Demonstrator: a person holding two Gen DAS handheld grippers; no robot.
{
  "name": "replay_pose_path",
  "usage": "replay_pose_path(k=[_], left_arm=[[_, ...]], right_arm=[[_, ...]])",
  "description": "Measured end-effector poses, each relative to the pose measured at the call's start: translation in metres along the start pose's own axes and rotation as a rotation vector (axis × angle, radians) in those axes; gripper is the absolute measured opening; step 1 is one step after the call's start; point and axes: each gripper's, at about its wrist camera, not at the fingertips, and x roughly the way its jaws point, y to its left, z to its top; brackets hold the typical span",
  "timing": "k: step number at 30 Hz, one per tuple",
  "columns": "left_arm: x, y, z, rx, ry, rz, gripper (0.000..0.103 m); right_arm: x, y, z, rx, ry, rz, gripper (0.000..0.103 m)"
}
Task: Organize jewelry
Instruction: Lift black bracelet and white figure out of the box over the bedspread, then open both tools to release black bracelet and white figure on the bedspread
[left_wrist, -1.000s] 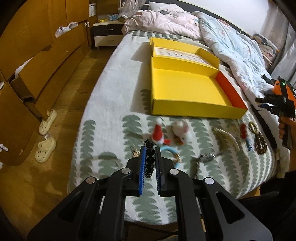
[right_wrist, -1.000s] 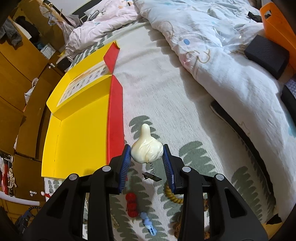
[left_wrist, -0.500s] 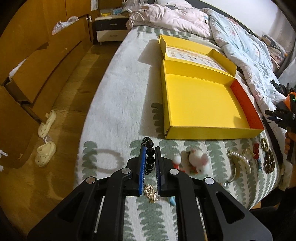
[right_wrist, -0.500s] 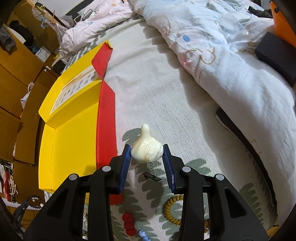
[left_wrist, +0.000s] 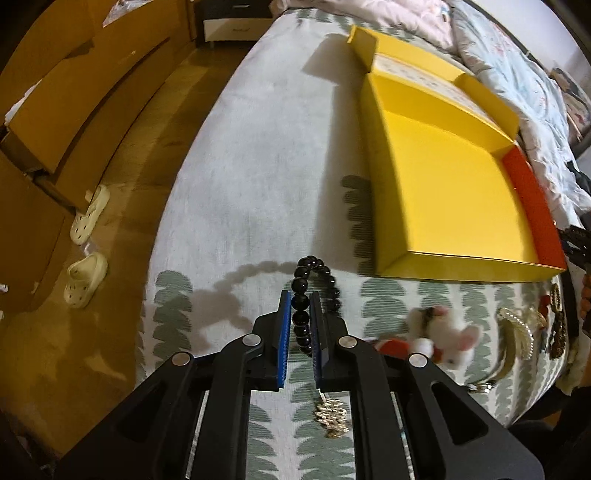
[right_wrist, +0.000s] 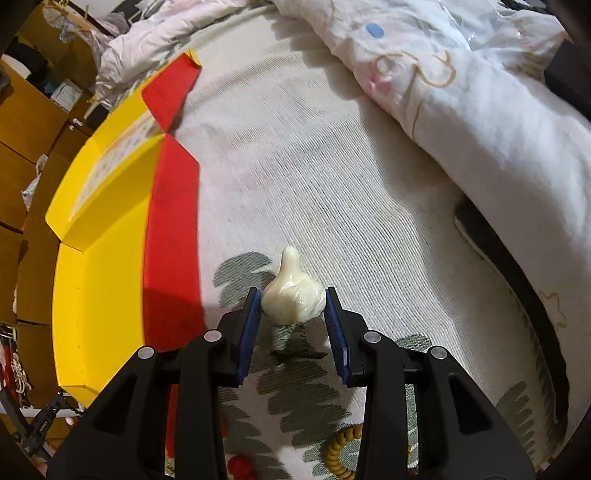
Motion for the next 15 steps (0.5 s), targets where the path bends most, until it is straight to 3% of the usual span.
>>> replay_pose_path(k=[15], left_arm=[[0.019,0.001,0.000,0.030,0.013,0.122,0.011]], right_arm=[[0.004,-0.002,-0.010,-0.010,-0.002,-0.016,0.039]])
